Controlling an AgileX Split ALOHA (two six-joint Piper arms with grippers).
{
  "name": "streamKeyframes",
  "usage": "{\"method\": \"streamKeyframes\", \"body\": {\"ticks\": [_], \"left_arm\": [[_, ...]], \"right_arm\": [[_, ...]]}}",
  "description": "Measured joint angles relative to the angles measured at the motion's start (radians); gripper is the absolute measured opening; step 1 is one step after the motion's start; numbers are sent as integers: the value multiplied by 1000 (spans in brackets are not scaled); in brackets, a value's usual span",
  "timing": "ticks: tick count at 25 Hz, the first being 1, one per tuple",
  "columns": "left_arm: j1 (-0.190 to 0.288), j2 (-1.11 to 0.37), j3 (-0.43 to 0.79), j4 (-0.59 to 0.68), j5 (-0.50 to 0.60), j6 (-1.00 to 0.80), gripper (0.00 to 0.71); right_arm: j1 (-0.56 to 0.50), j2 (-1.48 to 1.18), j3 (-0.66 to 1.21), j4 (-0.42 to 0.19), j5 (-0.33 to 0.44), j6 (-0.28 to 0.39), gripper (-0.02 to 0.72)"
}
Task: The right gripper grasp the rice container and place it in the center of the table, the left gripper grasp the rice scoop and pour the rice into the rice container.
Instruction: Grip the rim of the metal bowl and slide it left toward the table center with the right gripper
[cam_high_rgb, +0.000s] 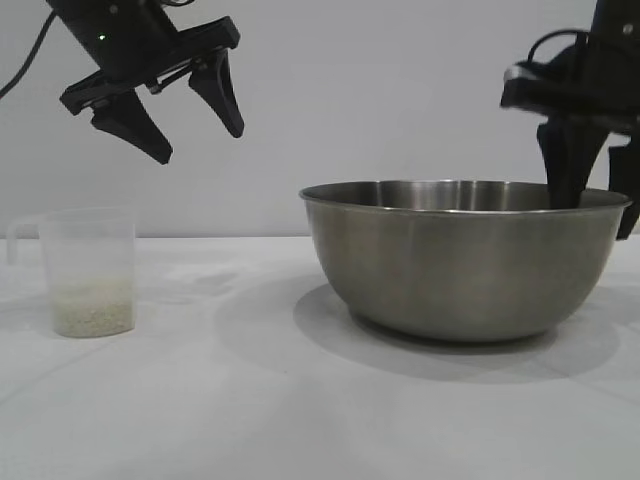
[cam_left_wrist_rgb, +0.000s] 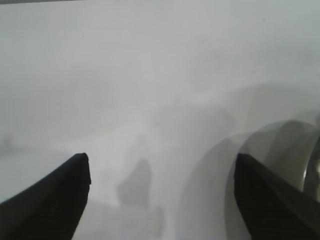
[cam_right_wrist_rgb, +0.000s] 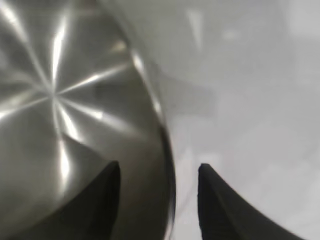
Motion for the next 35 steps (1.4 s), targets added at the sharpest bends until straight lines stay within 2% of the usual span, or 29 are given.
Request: {"method": "streamKeyframes", "body": {"ticks": [9,13,14,15,20,22,23,27,35], "left_arm": [[0,0,0,0,0,0,526],[0,0,0,0,0,1,526],[0,0,0,0,0,1,526],[0,0,0,0,0,1,526],[0,0,0,0,0,1,526],[0,0,0,0,0,1,526],[0,0,0,0,0,1,526],[0,0,0,0,0,1,526],[0,0,0,0,0,1,526]], "right_arm": [[133,0,0,3,-11,-2,0],[150,0,0,16,-31,-2,0],[150,0,0,16,-32,-2,50],[150,0,0,11,-33,-2,50],[150,-10,0,-19,-49,-2,424],[150,-36,0,-49,-52,2,526],[150,-56,0,-60,-49,3,545],[124,-138,0,-87,-21,5,531],[16,-289,0,-119,86,5,531]]}}
